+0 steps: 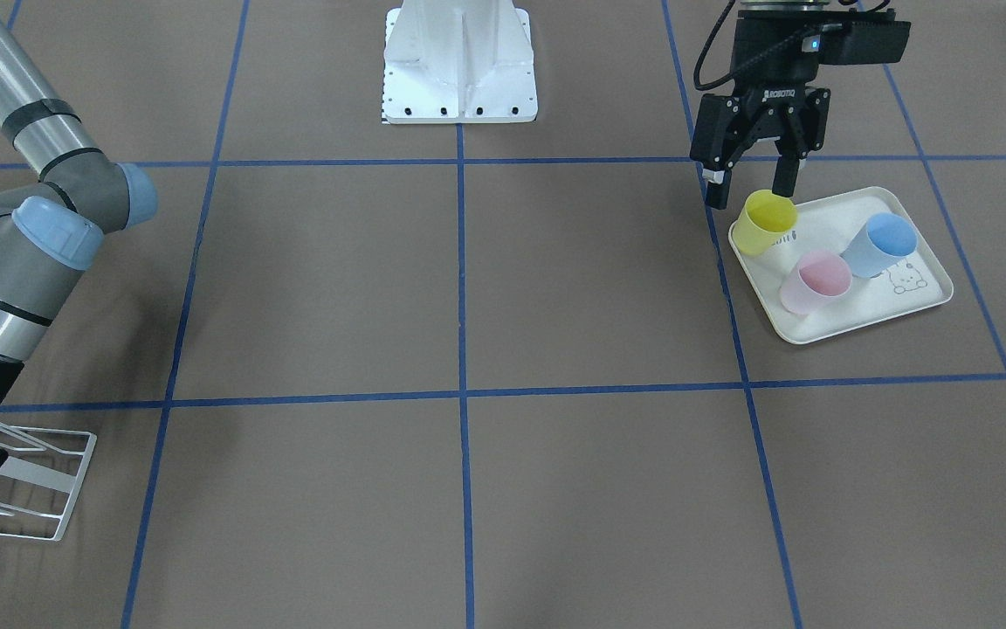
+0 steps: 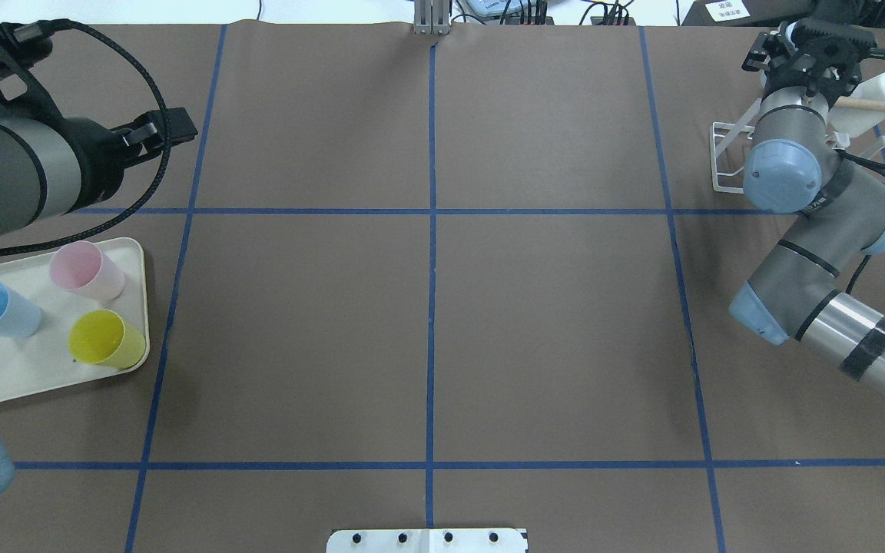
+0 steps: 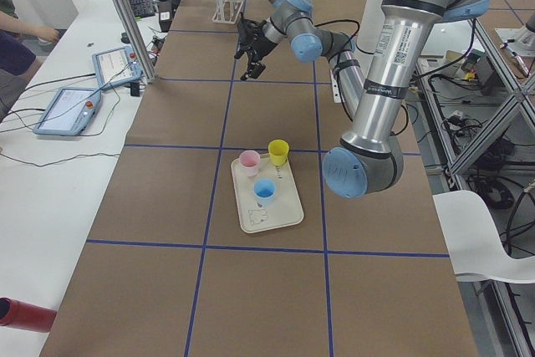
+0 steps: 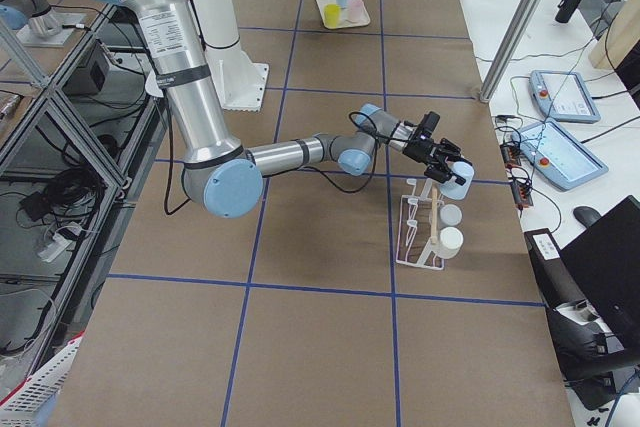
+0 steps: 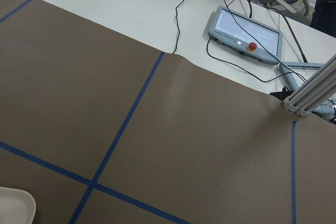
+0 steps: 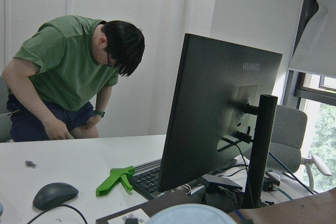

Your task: Transfer IKEA cup to right arm and place on rack

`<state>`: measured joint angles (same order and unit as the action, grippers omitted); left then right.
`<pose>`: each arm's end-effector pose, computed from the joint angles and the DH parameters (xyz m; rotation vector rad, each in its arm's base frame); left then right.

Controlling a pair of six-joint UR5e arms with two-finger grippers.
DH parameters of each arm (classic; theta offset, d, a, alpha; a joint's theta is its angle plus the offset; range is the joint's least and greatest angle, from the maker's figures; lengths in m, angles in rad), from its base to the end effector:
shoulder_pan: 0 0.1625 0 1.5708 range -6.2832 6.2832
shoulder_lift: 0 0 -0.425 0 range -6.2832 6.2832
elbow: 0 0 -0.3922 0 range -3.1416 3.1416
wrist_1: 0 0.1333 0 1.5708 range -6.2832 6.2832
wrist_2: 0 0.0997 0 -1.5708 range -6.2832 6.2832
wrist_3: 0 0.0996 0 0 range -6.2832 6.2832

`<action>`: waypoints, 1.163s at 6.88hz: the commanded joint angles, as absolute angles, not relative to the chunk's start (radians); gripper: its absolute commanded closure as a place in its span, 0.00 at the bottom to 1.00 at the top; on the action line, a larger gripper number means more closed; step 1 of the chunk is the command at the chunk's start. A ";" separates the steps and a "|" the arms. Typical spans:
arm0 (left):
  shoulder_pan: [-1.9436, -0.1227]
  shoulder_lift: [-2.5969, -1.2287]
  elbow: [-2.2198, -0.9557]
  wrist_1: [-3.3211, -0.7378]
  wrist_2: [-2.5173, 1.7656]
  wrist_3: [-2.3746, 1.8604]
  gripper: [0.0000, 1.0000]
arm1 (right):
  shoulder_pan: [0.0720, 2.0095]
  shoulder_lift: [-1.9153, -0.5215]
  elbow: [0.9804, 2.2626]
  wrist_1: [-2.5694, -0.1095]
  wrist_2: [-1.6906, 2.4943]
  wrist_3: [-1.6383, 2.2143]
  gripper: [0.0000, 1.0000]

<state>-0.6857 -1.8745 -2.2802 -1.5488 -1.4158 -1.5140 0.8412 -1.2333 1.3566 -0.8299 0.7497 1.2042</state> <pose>0.2709 -0.4137 0.2058 0.5009 0.8873 -0.6515 -0.2771 -0.6192 0.4835 1.1200 -0.2391 0.7769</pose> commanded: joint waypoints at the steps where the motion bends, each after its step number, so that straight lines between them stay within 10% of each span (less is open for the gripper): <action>1: -0.686 -1.873 -2.279 -1.549 -1.416 -1.514 0.00 | 0.830 -1.233 1.355 -0.830 0.752 1.218 1.00; 3: -0.686 -1.873 -2.279 -1.549 -1.416 -1.514 0.00 | 0.825 -1.233 1.354 -0.830 0.752 1.216 1.00; 4: -0.686 -1.873 -2.279 -1.549 -1.416 -1.514 0.00 | 0.825 -1.233 1.355 -0.830 0.753 1.216 0.80; 5: -0.686 -1.873 -2.281 -1.549 -1.417 -1.514 0.00 | 0.824 -1.235 1.347 -0.830 0.753 1.216 0.24; 6: -0.686 -1.873 -2.281 -1.551 -1.427 -1.514 0.00 | 0.821 -1.235 1.344 -0.828 0.753 1.232 0.01; 8: -0.686 -1.876 -2.283 -1.551 -1.430 -1.514 0.00 | 0.821 -1.233 1.347 -0.828 0.753 1.235 0.00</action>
